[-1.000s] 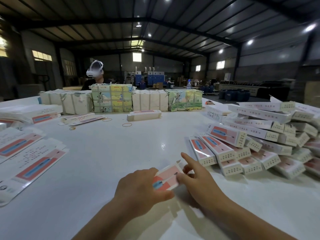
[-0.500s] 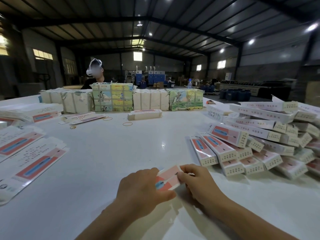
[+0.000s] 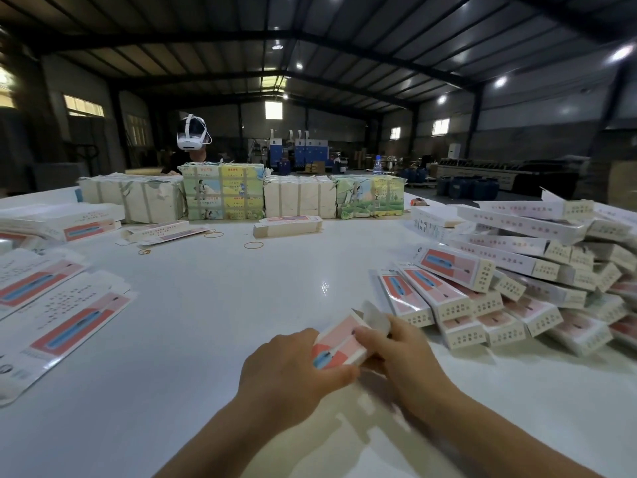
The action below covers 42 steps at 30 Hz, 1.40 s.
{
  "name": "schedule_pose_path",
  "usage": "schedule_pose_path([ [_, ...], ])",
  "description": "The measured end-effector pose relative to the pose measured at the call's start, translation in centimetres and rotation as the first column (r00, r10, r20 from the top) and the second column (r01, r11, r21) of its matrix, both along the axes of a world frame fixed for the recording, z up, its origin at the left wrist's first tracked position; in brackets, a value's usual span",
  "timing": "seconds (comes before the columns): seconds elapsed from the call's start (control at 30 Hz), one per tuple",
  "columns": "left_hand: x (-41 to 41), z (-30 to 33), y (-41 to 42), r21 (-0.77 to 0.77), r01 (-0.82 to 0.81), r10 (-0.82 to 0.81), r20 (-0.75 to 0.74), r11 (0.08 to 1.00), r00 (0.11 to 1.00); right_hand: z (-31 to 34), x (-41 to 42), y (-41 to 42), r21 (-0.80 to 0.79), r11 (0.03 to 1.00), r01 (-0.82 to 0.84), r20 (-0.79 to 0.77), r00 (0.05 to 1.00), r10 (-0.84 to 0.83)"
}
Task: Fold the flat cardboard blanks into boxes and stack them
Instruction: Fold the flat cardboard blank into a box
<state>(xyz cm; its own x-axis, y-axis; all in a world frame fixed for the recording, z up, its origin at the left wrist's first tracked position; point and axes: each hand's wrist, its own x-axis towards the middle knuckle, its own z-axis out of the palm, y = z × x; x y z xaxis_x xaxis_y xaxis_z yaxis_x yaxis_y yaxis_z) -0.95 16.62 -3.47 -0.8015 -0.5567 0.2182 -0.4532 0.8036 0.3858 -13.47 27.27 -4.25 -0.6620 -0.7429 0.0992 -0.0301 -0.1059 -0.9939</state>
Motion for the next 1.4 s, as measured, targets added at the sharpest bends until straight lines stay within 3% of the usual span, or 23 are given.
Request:
schedule_pose_path([
  [0.07,0.1,0.0,0.1,-0.007,0.004,-0.004,-0.020,1.000,1.000,-0.7,0.4,0.0,0.114,0.985,0.128,-0.508,0.860,-0.053],
  [0.13,0.3,0.1,0.0,-0.009,0.004,-0.004,-0.009,1.000,1.000,-1.0,0.4,-0.1,0.135,0.971,0.197,-0.698,0.715,-0.048],
  [0.17,0.4,0.0,-0.1,-0.014,-0.002,0.002,0.003,1.000,1.000,-1.1,0.5,-0.1,0.153,0.970,0.189,-0.718,0.696,-0.023],
  [0.2,0.5,0.0,-0.2,-0.027,-0.010,0.010,0.011,1.000,1.000,-1.1,0.5,-0.1,0.158,0.975,0.155,-0.668,0.744,-0.010],
  [0.27,0.7,0.1,-0.3,-0.084,-0.026,0.028,0.021,0.996,0.999,-0.5,0.6,-0.1,0.094,0.994,0.062,-0.335,0.942,-0.027],
  [0.33,0.7,0.2,-0.2,-0.147,-0.030,0.033,0.022,0.989,0.999,0.1,0.4,-0.1,0.041,0.999,0.026,0.000,1.000,-0.026],
  [0.37,0.6,0.2,-0.2,-0.165,-0.027,0.031,0.024,0.986,0.999,0.2,0.2,-0.1,0.031,0.999,0.005,0.080,0.997,-0.008],
  [0.63,0.7,-0.1,-0.1,-0.175,-0.005,0.008,0.017,0.985,1.000,0.3,-0.3,0.1,0.002,1.000,0.009,0.140,0.990,-0.009],
  [0.83,0.8,-0.2,0.0,-0.227,-0.003,0.011,0.036,0.974,0.999,0.4,-0.2,0.4,0.038,0.999,-0.022,0.106,0.994,0.018],
  [1.0,0.5,-0.2,0.2,-0.294,-0.015,0.045,0.095,0.956,0.995,0.0,0.1,0.7,0.153,0.987,0.054,-0.170,0.985,-0.027],
  [1.17,0.5,-0.1,0.2,-0.276,-0.014,0.037,0.080,0.961,0.996,-0.1,0.7,0.6,0.157,0.982,0.106,-0.446,0.895,-0.025],
  [1.27,0.6,-0.2,0.3,-0.302,-0.016,0.040,0.072,0.953,0.997,-0.2,0.9,0.7,0.167,0.972,0.167,-0.639,0.769,-0.022],
  [1.4,0.4,-0.4,0.7,-0.348,-0.019,0.048,0.075,0.937,0.996,-0.1,1.2,0.9,0.191,0.962,0.196,-0.723,0.691,0.003],
])
